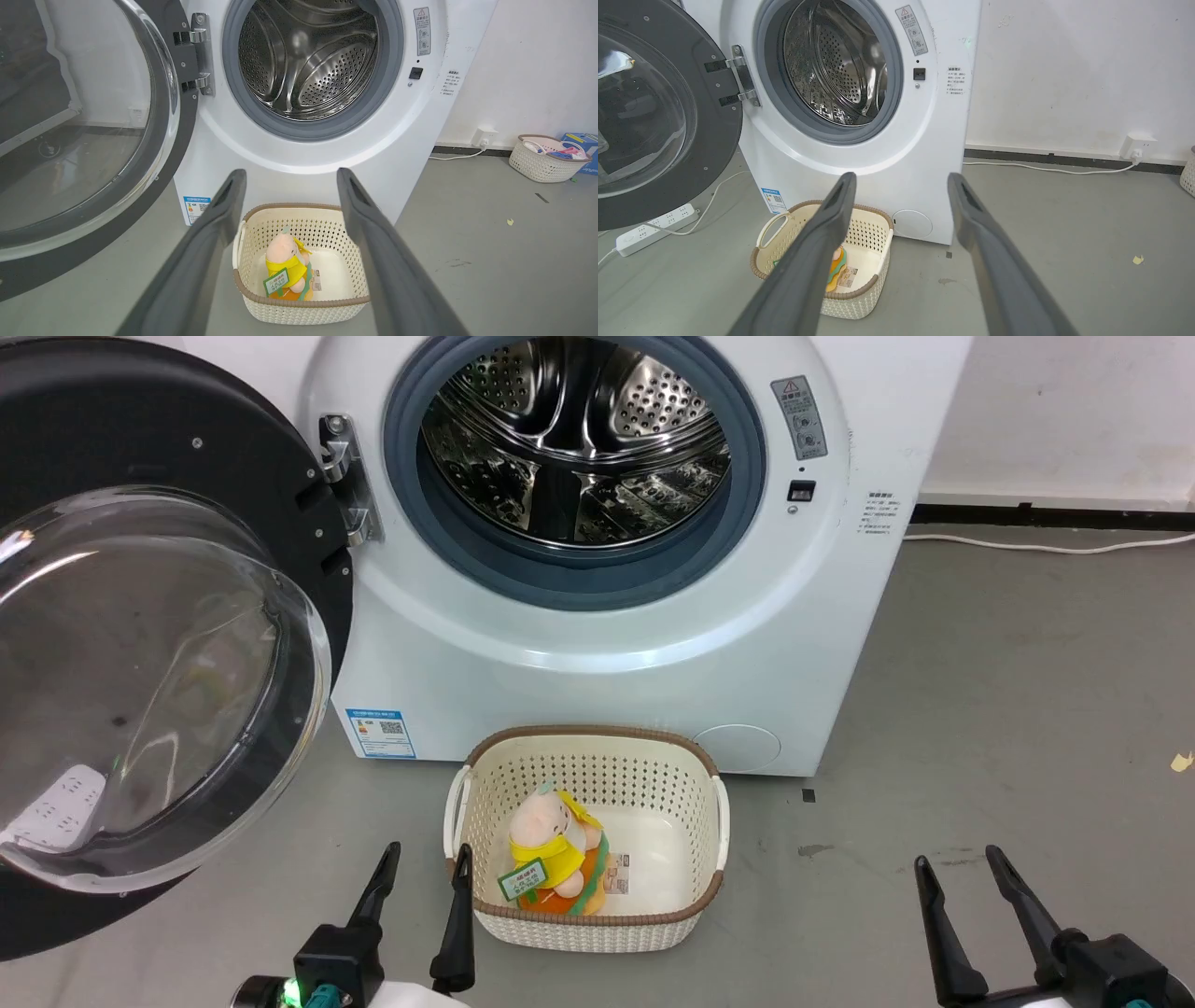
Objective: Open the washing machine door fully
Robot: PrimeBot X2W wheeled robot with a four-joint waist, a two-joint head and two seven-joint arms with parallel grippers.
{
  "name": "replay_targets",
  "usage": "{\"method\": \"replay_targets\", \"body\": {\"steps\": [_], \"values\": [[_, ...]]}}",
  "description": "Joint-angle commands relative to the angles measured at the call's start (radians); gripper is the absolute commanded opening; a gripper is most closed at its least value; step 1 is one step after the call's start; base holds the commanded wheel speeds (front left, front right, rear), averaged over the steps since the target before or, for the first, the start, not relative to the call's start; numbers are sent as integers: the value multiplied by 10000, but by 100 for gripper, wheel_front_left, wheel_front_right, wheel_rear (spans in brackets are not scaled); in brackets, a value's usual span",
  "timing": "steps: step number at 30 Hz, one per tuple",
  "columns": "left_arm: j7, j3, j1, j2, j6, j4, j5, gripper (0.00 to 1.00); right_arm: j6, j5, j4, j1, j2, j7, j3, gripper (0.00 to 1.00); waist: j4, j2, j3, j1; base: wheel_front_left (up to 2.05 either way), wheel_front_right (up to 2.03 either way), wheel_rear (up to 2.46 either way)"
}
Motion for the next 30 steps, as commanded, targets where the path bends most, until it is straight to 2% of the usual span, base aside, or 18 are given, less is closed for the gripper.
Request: {"method": "replay_targets", "body": {"steps": [1,7,8,30], "values": [[-55,1,55,5,-45,7,60,100,8,50,-36,17,51,-45,-25,100,4,-1,3,0,0,0,0],[-55,0,61,-10,-152,61,-7,100,8,64,-28,24,76,-45,-32,100,24,-1,10,0,0,0,0],[10,15,-1,-12,-118,38,-12,0,-2,6,-1,-2,19,6,-7,0,23,-1,10,0,0,0,0],[390,298,-28,-63,-188,-198,270,0,0,-122,-122,-144,36,386,52,0,-32,-1,15,0,0,0,0]]}}
